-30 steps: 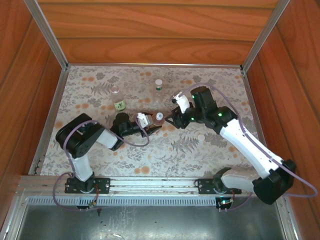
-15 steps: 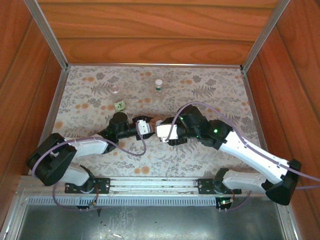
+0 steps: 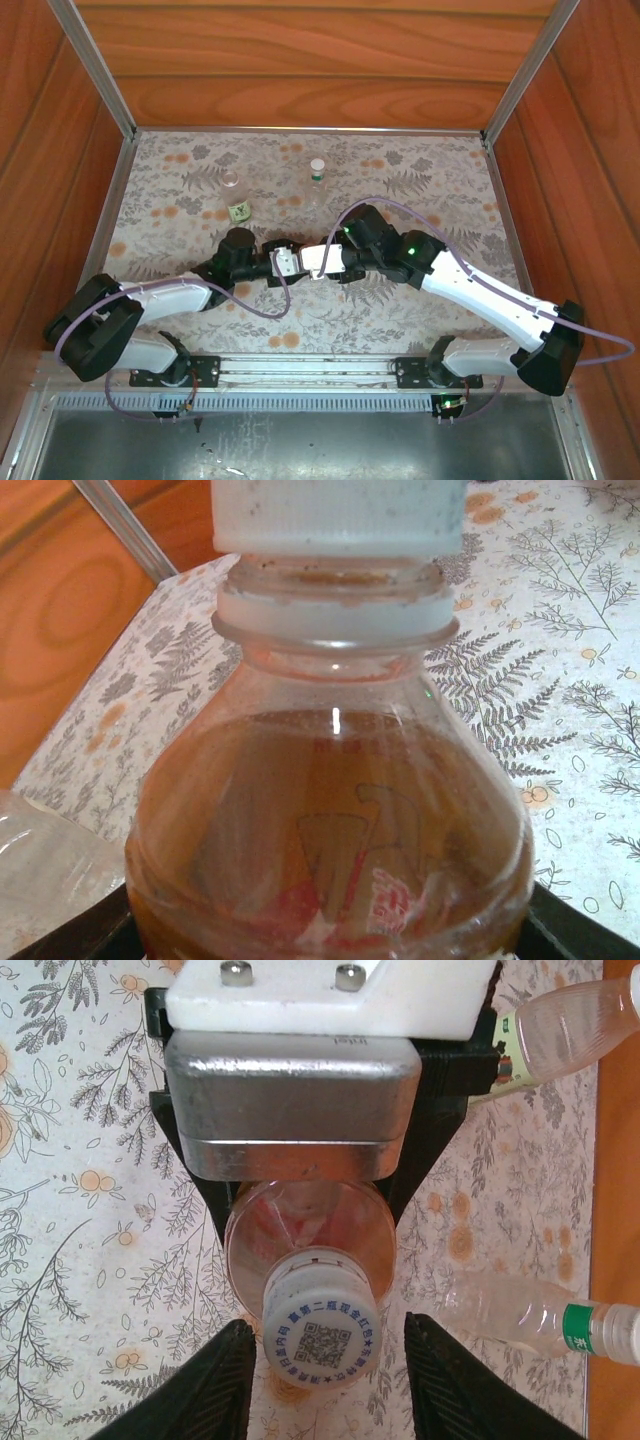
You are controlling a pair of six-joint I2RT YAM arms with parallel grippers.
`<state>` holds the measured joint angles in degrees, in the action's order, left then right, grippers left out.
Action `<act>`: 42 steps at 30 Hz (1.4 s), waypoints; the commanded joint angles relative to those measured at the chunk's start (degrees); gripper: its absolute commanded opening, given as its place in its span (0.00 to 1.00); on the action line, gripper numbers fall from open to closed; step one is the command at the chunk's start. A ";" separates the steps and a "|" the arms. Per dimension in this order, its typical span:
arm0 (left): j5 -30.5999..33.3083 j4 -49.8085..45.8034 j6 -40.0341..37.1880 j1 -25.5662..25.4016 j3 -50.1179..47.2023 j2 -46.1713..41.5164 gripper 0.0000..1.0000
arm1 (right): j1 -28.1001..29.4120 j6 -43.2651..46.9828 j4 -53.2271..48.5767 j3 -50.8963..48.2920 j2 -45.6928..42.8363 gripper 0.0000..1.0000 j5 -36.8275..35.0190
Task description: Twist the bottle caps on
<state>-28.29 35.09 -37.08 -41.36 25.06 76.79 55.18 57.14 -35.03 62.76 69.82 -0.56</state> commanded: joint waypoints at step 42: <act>8.34 -0.96 -4.14 -0.44 1.81 -1.64 0.61 | 0.16 -62.62 3.04 -0.03 -1.51 0.62 -4.43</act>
<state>-18.61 33.78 -40.32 -41.39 26.09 75.96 55.16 -18.06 -30.92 62.33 71.50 -3.40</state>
